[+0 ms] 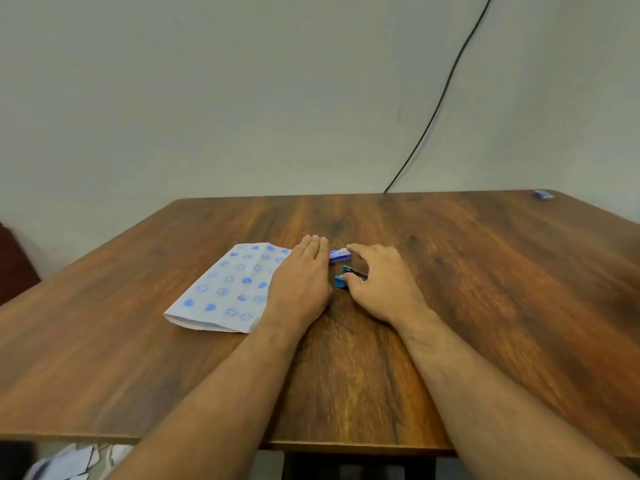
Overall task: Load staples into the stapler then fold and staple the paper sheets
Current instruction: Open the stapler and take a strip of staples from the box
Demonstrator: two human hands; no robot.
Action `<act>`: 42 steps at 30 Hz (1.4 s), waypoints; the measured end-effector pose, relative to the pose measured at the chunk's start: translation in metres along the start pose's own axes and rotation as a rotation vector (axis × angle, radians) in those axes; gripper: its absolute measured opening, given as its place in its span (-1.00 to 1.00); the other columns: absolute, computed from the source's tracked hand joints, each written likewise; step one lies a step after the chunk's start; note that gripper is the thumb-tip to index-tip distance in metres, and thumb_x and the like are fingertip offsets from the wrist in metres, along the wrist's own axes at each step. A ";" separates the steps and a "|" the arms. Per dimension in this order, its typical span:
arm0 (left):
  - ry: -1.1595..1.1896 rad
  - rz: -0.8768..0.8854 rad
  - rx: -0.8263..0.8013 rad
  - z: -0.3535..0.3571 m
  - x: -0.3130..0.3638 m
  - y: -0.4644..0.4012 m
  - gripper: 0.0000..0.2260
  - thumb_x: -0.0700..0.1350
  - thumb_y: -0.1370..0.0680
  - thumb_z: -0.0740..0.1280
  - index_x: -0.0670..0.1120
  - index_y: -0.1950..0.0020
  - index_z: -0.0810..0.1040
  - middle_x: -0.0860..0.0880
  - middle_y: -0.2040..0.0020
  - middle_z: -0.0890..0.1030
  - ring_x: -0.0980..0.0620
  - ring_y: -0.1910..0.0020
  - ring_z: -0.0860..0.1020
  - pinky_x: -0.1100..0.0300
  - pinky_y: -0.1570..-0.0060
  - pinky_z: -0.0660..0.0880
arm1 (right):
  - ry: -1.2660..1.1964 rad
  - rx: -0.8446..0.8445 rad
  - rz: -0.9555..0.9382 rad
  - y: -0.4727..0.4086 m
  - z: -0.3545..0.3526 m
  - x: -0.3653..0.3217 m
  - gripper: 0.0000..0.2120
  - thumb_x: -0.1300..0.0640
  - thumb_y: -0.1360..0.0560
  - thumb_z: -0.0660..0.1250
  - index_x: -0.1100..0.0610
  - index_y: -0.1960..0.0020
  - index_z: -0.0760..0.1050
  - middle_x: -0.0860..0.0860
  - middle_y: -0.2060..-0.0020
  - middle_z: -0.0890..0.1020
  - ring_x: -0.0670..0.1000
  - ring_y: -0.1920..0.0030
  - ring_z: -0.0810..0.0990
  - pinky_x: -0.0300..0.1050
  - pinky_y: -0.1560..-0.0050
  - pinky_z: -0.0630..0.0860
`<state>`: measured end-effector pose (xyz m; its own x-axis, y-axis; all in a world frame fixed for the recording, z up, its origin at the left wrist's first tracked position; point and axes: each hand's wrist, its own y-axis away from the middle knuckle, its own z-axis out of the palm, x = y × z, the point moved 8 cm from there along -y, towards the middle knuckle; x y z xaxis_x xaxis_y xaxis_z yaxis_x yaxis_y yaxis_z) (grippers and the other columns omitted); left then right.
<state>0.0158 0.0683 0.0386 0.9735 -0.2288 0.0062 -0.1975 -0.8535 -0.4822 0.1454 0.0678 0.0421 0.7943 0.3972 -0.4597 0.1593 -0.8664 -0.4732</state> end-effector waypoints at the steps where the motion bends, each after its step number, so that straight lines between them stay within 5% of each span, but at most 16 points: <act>1: 0.019 -0.019 -0.023 -0.001 -0.001 -0.001 -0.47 -0.19 -0.65 0.05 -0.18 -0.64 0.08 -0.13 -0.64 0.16 -0.03 -0.63 0.09 0.14 -0.55 0.04 | 0.017 -0.016 0.007 0.000 0.000 0.000 -0.46 0.02 -0.47 0.38 -0.02 -0.45 0.45 0.00 -0.22 0.59 0.07 -0.29 0.44 -0.05 -0.32 0.39; 9: 0.116 -0.023 -0.020 -0.011 0.003 0.004 -0.47 -0.20 -0.62 0.22 -0.07 -0.60 0.23 -0.04 -0.58 0.33 0.02 -0.56 0.27 0.11 -0.44 0.31 | 0.009 -0.093 0.078 0.000 0.004 0.005 -0.53 0.15 -0.45 0.38 -0.10 -0.34 0.50 -0.05 -0.15 0.67 0.06 -0.21 0.55 0.01 -0.25 0.46; 13: 0.243 0.074 0.032 -0.016 0.010 0.004 -0.62 -0.11 -0.65 0.21 -0.03 -0.49 0.42 -0.04 -0.35 0.57 0.00 -0.30 0.52 0.10 -0.25 0.46 | -0.326 -0.031 0.109 -0.004 0.000 0.014 -0.71 0.22 -0.54 0.37 -0.11 -0.16 0.59 -0.15 -0.04 0.66 -0.13 -0.06 0.59 -0.15 -0.11 0.52; 22: 0.493 0.101 0.041 -0.020 0.010 0.003 -0.71 0.05 -0.66 0.24 0.01 -0.35 0.54 0.07 -0.16 0.66 0.14 -0.10 0.58 0.21 -0.15 0.49 | -0.612 0.000 0.160 -0.004 -0.010 0.022 -0.83 0.12 -0.63 0.28 0.05 -0.09 0.65 0.01 0.23 0.70 -0.22 0.48 0.53 -0.30 0.37 0.43; 26: 0.730 0.032 0.069 -0.022 0.003 0.003 -0.79 0.02 -0.63 0.32 0.05 -0.23 0.62 0.19 -0.04 0.68 0.25 -0.01 0.62 0.27 -0.09 0.56 | -0.640 -0.017 0.123 -0.002 -0.011 0.019 -0.94 0.12 -0.54 0.41 0.07 -0.01 0.63 -0.03 0.28 0.69 -0.24 0.45 0.54 -0.28 0.36 0.43; 31: 0.997 -0.130 0.037 -0.008 -0.009 0.002 -0.82 -0.04 -0.57 0.43 0.02 -0.16 0.67 0.09 0.04 0.72 0.13 0.07 0.69 0.01 -0.04 0.66 | -0.579 0.000 0.114 -0.004 -0.010 0.020 -0.92 0.12 -0.55 0.41 0.09 0.03 0.67 -0.05 0.31 0.68 -0.18 0.44 0.56 -0.30 0.41 0.45; 35: 1.048 -0.205 -0.032 -0.004 -0.009 0.002 -0.82 -0.03 -0.57 0.42 0.01 -0.17 0.67 0.07 0.06 0.73 0.13 0.15 0.70 0.09 -0.03 0.66 | -0.531 0.016 0.102 -0.006 -0.009 0.020 -0.90 0.10 -0.56 0.40 0.03 -0.02 0.69 -0.10 0.20 0.70 -0.24 0.21 0.64 -0.42 0.26 0.48; 42: 1.080 -0.281 -0.098 0.005 -0.013 0.002 -0.84 -0.11 -0.59 0.41 0.00 -0.15 0.68 0.07 0.04 0.73 0.14 0.09 0.71 0.16 -0.06 0.63 | -0.486 -0.015 0.132 -0.008 -0.004 0.023 -0.87 0.11 -0.59 0.36 -0.03 -0.09 0.65 -0.13 0.10 0.69 -0.16 0.07 0.65 -0.28 0.10 0.49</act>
<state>0.0030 0.0723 0.0334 0.3829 -0.2677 0.8842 -0.0410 -0.9611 -0.2733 0.1643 0.0821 0.0381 0.4439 0.3759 -0.8134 0.0874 -0.9216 -0.3782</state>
